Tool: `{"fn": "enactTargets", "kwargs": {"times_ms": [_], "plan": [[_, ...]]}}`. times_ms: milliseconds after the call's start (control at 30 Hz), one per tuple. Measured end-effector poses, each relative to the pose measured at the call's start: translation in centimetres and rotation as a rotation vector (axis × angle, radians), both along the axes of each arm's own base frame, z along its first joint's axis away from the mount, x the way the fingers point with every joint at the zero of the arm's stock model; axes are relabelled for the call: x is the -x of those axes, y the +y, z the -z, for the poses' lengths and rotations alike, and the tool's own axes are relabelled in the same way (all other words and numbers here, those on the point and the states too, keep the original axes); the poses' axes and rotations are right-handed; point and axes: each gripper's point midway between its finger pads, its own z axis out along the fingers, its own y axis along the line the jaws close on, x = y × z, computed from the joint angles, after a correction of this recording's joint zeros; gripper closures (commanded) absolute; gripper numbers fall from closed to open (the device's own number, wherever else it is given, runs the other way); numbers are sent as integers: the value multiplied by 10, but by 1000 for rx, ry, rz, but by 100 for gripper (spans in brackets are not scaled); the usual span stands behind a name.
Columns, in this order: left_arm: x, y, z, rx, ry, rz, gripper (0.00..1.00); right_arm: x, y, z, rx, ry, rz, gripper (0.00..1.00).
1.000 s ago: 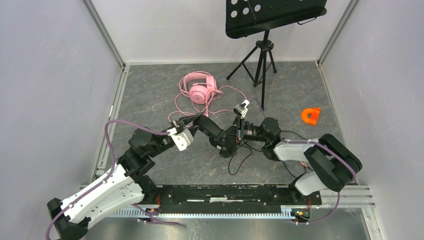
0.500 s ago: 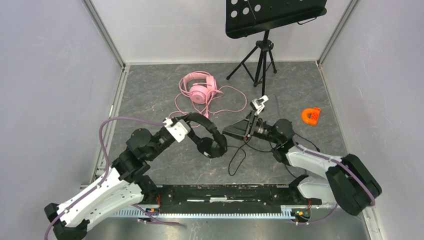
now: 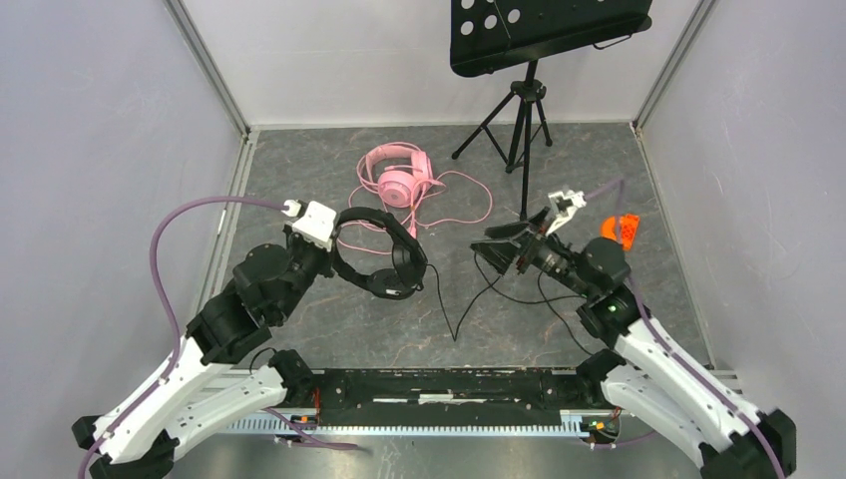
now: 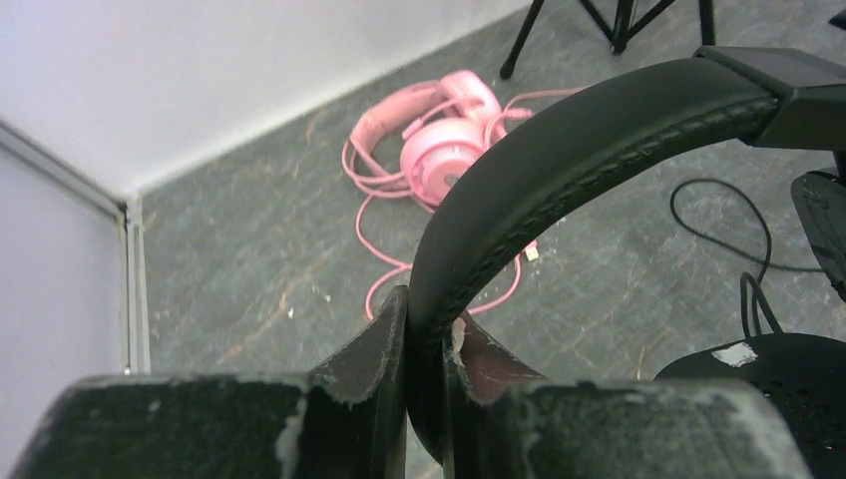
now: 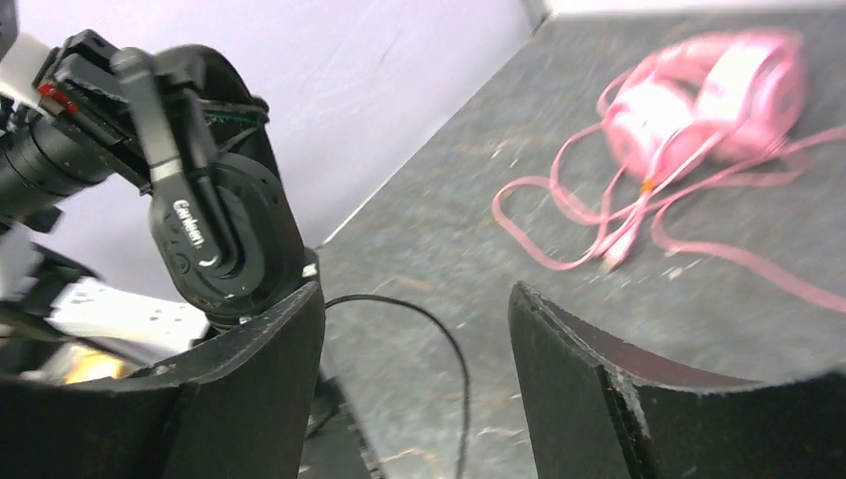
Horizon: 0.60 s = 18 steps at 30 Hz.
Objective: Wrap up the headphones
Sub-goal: Pick up the headphones from the center of the board, then wrap the headphones cable around the headphones.
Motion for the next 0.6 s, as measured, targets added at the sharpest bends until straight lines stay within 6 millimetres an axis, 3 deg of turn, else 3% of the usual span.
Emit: {"fn": "enactTargets", "kwargs": {"times_ms": [133,233,433,600], "plan": [[2,6,13,1,92,-51,94,4,-19,-22,72,-229,71,33],[1,6,19,-4,153,-86,98,8,-17,-22,105,-314,53,33],[-18,-1,5,-20,250,-170,98,39,24,32,240,-341,-118,31],[-38,-1,-5,81,334,-229,98,46,32,59,310,-380,-146,29]]}}
